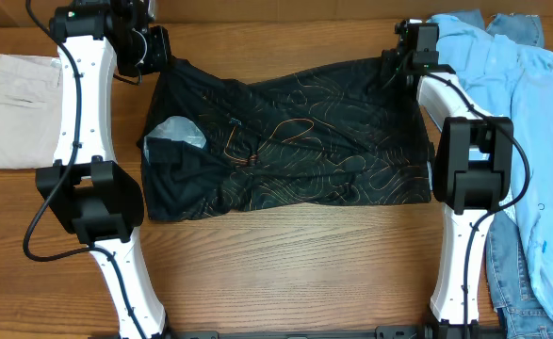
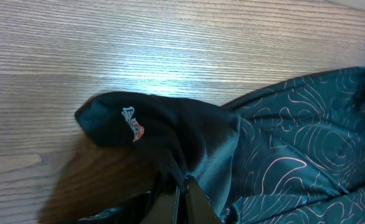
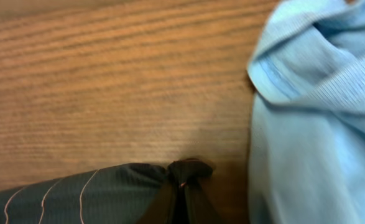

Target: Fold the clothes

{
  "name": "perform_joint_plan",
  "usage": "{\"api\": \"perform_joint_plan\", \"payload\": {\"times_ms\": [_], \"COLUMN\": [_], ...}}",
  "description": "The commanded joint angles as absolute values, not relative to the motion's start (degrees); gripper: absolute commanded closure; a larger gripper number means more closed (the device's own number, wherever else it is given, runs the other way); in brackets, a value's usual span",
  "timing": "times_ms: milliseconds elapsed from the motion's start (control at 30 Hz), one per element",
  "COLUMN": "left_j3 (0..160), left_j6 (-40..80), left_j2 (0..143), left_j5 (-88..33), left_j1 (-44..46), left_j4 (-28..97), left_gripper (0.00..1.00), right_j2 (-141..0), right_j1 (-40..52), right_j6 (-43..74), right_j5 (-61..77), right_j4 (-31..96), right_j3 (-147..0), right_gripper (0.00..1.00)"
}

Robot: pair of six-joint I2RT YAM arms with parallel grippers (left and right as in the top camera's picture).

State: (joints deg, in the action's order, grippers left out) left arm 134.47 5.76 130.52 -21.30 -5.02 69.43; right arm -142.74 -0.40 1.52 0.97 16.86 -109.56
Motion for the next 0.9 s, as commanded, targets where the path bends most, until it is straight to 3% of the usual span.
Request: {"api": "perform_joint_plan", "payload": {"times_ms": [0, 400, 867], "left_j3": [134.7, 134.7, 134.6], "left_j6": [4.6, 1.2, 0.1], "left_j2": [130.4, 130.4, 130.4], "left_j5": [-22.0, -20.6, -19.8], "left_j1": [-5.3, -5.2, -5.2], "left_j4": [70.1, 75.7, 88.1], "left_gripper": [0.96, 0.96, 0.96], "right_j2": [-135.2, -123.0, -122.0], "right_j1": [-1.1, -1.5, -4.2], "right_j6": [2.2, 2.2, 4.7], "right_j5": [-1.3, -6.9, -9.0], "right_j4": [18.7, 36.5, 64.0], "right_j3": [-110.7, -110.7, -110.7], "right_gripper": [0.94, 0.96, 0.96]}}
